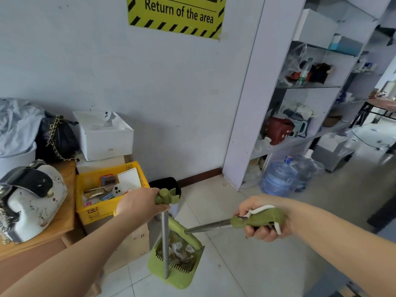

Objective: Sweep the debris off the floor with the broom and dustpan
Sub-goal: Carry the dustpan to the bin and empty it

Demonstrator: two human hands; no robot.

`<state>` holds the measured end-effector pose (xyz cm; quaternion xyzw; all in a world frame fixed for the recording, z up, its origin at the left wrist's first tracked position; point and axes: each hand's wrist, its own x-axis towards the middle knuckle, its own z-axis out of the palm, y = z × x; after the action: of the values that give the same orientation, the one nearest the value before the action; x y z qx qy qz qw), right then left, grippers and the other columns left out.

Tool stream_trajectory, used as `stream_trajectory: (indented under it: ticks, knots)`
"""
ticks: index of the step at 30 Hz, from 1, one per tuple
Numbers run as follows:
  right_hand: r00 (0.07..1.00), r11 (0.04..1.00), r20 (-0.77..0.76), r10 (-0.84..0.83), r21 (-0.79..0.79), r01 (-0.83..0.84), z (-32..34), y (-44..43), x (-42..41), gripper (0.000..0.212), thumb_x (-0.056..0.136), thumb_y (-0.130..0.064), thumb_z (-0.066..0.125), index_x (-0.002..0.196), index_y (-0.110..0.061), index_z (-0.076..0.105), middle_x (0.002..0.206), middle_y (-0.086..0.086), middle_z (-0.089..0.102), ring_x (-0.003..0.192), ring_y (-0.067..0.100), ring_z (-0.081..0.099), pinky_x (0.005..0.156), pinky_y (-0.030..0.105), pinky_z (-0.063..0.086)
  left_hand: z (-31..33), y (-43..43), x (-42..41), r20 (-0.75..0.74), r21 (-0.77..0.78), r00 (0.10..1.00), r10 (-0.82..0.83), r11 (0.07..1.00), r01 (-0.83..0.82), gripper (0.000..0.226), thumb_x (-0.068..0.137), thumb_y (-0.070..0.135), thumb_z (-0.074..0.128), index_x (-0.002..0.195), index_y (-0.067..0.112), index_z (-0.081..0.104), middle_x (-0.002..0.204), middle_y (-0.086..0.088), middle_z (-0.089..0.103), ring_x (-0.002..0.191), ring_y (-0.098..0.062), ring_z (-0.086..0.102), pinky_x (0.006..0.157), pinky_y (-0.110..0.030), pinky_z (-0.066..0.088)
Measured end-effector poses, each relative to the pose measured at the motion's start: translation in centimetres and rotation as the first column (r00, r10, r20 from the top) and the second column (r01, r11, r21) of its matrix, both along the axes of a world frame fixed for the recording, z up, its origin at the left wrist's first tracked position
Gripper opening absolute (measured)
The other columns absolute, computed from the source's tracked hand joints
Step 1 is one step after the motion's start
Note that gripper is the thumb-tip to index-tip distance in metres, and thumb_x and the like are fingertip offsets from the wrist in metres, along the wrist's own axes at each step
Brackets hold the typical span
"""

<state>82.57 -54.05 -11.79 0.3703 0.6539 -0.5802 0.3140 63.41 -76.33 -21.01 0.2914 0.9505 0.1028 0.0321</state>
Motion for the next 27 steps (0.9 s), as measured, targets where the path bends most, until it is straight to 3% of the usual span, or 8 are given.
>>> stream_trajectory:
  ticks: [6, 8, 12, 27]
  knots:
    - [0.996, 0.996, -0.004, 0.090, 0.024, -0.090, 1.2, 8.1, -3.6, 0.023, 0.084, -0.019, 0.044, 0.106, -0.013, 0.041, 0.054, 0.005, 0.052, 0.030, 0.011, 0.038, 0.031, 0.010, 0.024, 1.2, 6.5, -1.8, -0.014, 0.016, 0.994, 0.112, 0.994, -0.112, 0.029, 0.082, 0.061, 0.061, 0.087, 0.032, 0.062, 0.076, 0.011, 0.063, 0.070, -0.010, 0.060, 0.055, -0.025, 0.047]
    - [0.992, 0.992, -0.007, 0.127, 0.021, -0.127, 1.6, 10.6, -4.8, 0.023, 0.084, -0.019, 0.045, 0.106, -0.014, 0.040, 0.055, 0.005, 0.052, 0.031, 0.011, 0.038, 0.031, 0.010, 0.024, 1.7, 8.6, -2.1, -0.026, 0.025, 0.990, 0.142, 0.990, -0.141, 0.028, 0.084, 0.060, 0.060, 0.088, 0.032, 0.062, 0.077, 0.012, 0.063, 0.070, -0.009, 0.060, 0.052, -0.023, 0.042]
    - [0.986, 0.987, -0.032, 0.161, 0.029, -0.160, 2.0, 14.0, -6.3, 0.024, 0.084, -0.018, 0.044, 0.107, -0.013, 0.042, 0.056, 0.006, 0.052, 0.032, 0.011, 0.037, 0.032, 0.011, 0.024, 2.8, 11.4, -3.0, -0.035, 0.044, 0.981, 0.193, 0.981, -0.191, 0.028, 0.083, 0.060, 0.061, 0.087, 0.032, 0.063, 0.076, 0.012, 0.062, 0.070, -0.011, 0.059, 0.049, -0.024, 0.035]
    - [0.962, 0.969, -0.120, 0.245, 0.004, -0.246, 1.7, 23.6, -13.9, 0.024, 0.083, -0.016, 0.045, 0.107, -0.015, 0.041, 0.056, 0.008, 0.050, 0.033, 0.013, 0.036, 0.033, 0.012, 0.022, 5.2, 18.3, -8.9, -0.088, 0.024, 0.940, 0.328, 0.945, -0.327, 0.032, 0.082, 0.062, 0.062, 0.080, 0.031, 0.061, 0.073, 0.010, 0.063, 0.067, -0.012, 0.061, 0.049, -0.026, 0.043]
